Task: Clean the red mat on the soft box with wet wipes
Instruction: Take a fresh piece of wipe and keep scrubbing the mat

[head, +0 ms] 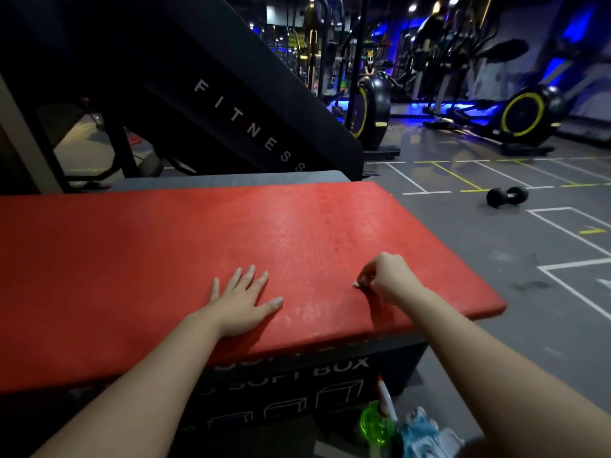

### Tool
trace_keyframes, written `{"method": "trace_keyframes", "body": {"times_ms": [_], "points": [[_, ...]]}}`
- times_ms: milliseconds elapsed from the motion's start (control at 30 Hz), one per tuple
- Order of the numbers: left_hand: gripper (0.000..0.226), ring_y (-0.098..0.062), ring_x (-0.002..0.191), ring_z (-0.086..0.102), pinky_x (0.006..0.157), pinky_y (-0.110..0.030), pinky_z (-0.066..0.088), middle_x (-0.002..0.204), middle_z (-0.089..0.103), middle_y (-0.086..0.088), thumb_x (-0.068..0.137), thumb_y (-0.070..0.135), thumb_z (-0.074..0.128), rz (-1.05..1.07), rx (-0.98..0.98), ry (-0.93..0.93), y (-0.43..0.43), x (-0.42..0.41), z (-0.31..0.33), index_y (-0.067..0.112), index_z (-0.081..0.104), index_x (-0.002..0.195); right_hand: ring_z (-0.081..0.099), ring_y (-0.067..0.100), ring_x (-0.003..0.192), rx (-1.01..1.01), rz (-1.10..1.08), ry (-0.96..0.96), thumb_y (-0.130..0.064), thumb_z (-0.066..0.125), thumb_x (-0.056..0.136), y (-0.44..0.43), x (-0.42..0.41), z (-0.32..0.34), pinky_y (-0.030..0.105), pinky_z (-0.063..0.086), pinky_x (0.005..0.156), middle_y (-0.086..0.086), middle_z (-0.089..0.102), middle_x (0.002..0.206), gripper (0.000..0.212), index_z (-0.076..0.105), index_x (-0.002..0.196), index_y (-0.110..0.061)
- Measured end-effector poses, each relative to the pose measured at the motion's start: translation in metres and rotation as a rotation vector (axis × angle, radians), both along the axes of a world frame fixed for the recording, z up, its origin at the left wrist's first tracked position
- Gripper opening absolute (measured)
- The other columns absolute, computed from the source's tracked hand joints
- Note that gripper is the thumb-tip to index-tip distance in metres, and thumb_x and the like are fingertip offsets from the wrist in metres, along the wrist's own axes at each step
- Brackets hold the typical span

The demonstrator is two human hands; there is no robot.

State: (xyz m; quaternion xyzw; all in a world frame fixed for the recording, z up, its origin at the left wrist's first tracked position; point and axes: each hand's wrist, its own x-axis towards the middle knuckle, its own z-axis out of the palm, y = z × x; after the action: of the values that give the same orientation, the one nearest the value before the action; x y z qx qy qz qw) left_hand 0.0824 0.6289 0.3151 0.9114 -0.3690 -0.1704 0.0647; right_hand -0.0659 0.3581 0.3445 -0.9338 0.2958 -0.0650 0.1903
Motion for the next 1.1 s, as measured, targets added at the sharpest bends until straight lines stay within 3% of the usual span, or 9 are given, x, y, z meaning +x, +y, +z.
{"method": "trace_keyframes", "body": {"times_ms": [100, 267, 400, 467, 567, 733, 833, 967, 1100], "points": [[0.098, -0.016, 0.153, -0.025, 0.121, -0.055, -0.019, 0.168, -0.021, 0.007, 0.082, 0.088, 0.022, -0.03, 0.036, 0.048, 0.004, -0.014, 0.005, 0.038, -0.004, 0.162, 0.07, 0.024, 0.078, -0.024, -0.038, -0.107, -0.004, 0.065, 0.078, 0.004, -0.002, -0.003, 0.033, 0.056, 0.07, 0.008, 0.075, 0.08, 0.022, 0.08, 0.084, -0.019], [0.099, -0.017, 0.152, -0.027, 0.121, -0.055, -0.019, 0.167, -0.025, 0.007, 0.083, 0.089, 0.028, -0.072, 0.06, 0.059, 0.013, -0.028, 0.008, 0.041, -0.008, 0.161, 0.07, 0.021, 0.08, 0.009, -0.059, -0.177, -0.008, 0.072, 0.08, 0.005, 0.009, 0.002, 0.021, 0.044, 0.064, 0.009, 0.075, 0.082, 0.013, 0.08, 0.084, -0.017], [0.133, -0.016, 0.151, -0.029, 0.121, -0.056, -0.018, 0.166, -0.027, 0.008, 0.044, 0.109, 0.011, -0.12, 0.072, 0.095, 0.018, -0.024, 0.01, 0.046, -0.011, 0.159, 0.067, 0.012, 0.073, 0.092, -0.044, -0.029, -0.014, 0.068, 0.085, 0.01, -0.008, 0.016, 0.019, 0.043, 0.06, 0.007, 0.076, 0.082, 0.012, 0.08, 0.088, -0.017], [0.14, -0.017, 0.152, -0.028, 0.121, -0.056, -0.017, 0.167, -0.026, 0.008, 0.038, 0.111, 0.011, -0.129, 0.066, 0.097, 0.018, -0.02, 0.009, 0.046, -0.01, 0.159, 0.065, 0.011, 0.069, 0.119, 0.004, 0.104, -0.019, 0.071, 0.084, 0.012, -0.025, 0.024, 0.021, 0.044, 0.057, 0.004, 0.076, 0.081, 0.009, 0.079, 0.088, -0.017], [0.135, -0.017, 0.152, -0.027, 0.122, -0.055, -0.016, 0.167, -0.025, 0.008, 0.043, 0.11, 0.016, -0.139, 0.07, 0.098, 0.019, -0.021, 0.01, 0.046, -0.008, 0.16, 0.065, 0.01, 0.065, 0.105, 0.046, 0.152, -0.019, 0.076, 0.082, 0.014, -0.036, 0.023, 0.02, 0.046, 0.053, 0.002, 0.074, 0.077, 0.004, 0.078, 0.085, -0.017], [0.131, -0.015, 0.153, -0.025, 0.123, -0.053, -0.015, 0.167, -0.023, 0.008, 0.046, 0.109, 0.012, -0.144, 0.07, 0.076, 0.025, -0.027, 0.009, 0.047, -0.007, 0.16, 0.07, 0.026, 0.082, -0.049, 0.028, -0.081, -0.007, 0.07, 0.082, 0.019, -0.012, 0.008, 0.03, 0.054, 0.071, 0.013, 0.074, 0.085, 0.008, 0.078, 0.084, -0.009], [0.122, -0.015, 0.153, -0.023, 0.124, -0.051, -0.013, 0.168, -0.022, 0.007, 0.055, 0.105, 0.02, -0.162, 0.073, 0.065, 0.03, -0.027, 0.01, 0.047, -0.007, 0.16, 0.069, 0.027, 0.084, -0.102, 0.054, -0.111, -0.014, 0.071, 0.085, 0.015, -0.01, 0.003, 0.031, 0.051, 0.069, 0.013, 0.074, 0.087, 0.008, 0.077, 0.085, -0.009], [0.128, -0.016, 0.152, -0.026, 0.124, -0.051, -0.014, 0.167, -0.025, 0.005, 0.055, 0.105, 0.034, -0.2, 0.079, 0.045, 0.037, -0.026, 0.008, 0.045, -0.011, 0.159, 0.062, 0.013, 0.07, -0.009, 0.066, 0.029, -0.031, 0.074, 0.086, 0.019, -0.037, 0.017, 0.021, 0.039, 0.06, 0.005, 0.075, 0.082, 0.016, 0.077, 0.087, -0.015], [0.137, -0.019, 0.151, -0.03, 0.123, -0.054, -0.014, 0.166, -0.03, 0.004, 0.057, 0.096, 0.058, -0.241, 0.129, 0.021, 0.036, -0.03, 0.012, 0.043, -0.016, 0.159, 0.064, 0.007, 0.065, 0.068, 0.132, 0.183, -0.042, 0.081, 0.077, 0.022, -0.071, 0.029, 0.021, 0.046, 0.057, -0.006, 0.073, 0.073, 0.024, 0.077, 0.083, -0.019]]}}
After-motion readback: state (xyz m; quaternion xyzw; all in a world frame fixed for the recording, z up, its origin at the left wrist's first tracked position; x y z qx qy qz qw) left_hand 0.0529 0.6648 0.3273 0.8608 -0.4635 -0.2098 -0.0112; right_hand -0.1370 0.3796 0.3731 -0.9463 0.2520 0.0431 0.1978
